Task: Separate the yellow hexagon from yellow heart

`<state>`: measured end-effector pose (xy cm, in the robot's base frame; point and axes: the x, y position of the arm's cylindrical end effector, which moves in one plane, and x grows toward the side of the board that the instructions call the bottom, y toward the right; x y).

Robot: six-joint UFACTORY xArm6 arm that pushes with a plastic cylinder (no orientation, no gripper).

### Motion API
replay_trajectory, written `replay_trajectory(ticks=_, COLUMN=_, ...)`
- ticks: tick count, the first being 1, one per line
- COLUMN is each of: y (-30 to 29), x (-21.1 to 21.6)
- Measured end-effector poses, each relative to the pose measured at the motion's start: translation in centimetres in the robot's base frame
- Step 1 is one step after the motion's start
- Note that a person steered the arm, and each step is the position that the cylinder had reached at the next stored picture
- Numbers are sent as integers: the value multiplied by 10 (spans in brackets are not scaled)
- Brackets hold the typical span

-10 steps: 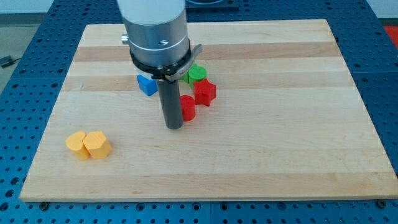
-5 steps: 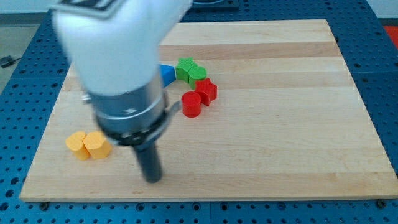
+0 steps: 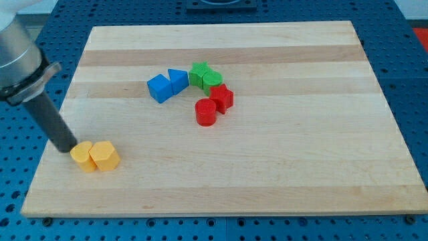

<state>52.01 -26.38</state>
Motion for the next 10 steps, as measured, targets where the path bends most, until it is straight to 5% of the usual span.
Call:
replay_trajectory(ticks=2, y=47, x=55)
replay_trajectory(ticks=4, y=82, x=-18)
replay_trajectory(ticks=10, y=110, x=-43)
